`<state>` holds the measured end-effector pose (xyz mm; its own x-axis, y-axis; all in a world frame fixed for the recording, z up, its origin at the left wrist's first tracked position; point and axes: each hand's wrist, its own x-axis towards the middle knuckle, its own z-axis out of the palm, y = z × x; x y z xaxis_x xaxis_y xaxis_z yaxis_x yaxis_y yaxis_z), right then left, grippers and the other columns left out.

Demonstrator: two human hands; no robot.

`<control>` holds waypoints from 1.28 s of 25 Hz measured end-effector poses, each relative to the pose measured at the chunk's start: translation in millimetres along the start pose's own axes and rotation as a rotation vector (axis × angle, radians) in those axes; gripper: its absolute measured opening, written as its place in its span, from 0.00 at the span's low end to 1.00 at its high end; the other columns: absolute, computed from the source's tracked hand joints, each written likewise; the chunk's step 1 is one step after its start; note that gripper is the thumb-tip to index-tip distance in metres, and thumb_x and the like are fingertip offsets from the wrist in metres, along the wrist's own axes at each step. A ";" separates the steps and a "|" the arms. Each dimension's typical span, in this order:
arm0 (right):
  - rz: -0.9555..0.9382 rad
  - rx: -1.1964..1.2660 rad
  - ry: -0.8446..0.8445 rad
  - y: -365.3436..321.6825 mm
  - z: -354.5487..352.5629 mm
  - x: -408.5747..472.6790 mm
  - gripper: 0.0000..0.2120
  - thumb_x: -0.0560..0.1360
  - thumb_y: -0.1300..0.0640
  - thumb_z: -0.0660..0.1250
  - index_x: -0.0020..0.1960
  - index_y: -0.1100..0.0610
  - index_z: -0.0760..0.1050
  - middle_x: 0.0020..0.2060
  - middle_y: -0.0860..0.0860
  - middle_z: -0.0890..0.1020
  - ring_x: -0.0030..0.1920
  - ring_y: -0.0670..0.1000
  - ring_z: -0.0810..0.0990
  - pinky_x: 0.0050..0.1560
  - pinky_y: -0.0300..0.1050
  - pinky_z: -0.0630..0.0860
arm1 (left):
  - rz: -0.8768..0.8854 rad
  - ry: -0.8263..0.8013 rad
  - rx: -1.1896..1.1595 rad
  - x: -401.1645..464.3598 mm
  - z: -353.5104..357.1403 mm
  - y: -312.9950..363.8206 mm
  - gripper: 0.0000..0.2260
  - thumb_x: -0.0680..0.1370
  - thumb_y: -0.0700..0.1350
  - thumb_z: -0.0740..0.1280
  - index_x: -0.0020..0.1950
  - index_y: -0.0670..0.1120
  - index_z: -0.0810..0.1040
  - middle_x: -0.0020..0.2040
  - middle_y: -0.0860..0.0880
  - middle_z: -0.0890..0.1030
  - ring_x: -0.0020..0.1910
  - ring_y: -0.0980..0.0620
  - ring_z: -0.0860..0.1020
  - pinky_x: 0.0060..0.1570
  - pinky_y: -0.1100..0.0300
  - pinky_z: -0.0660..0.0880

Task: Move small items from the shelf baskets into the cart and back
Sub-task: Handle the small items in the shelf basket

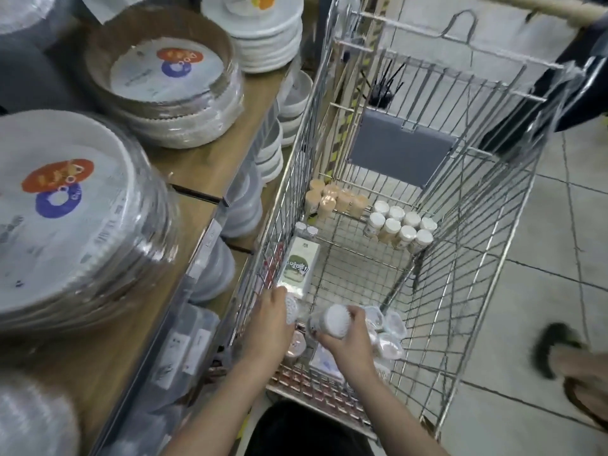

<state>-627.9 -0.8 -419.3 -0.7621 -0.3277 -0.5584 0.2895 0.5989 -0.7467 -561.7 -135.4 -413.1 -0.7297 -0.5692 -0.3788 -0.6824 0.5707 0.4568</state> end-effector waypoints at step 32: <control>0.114 -0.383 -0.221 75.1 93.3 111.5 0.20 0.76 0.65 0.63 0.67 0.60 0.68 0.63 0.55 0.76 0.63 0.54 0.73 0.60 0.40 0.66 | 0.011 -0.268 0.281 71.7 89.0 -64.8 0.35 0.77 0.40 0.67 0.77 0.40 0.50 0.78 0.42 0.48 0.77 0.45 0.47 0.73 0.55 0.52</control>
<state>-637.2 -60.5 -571.3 -0.5842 -0.3668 -0.7240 0.0981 0.8536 -0.5116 -573.7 -160.5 -541.5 -0.6973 -0.4087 -0.5888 -0.6327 0.7370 0.2377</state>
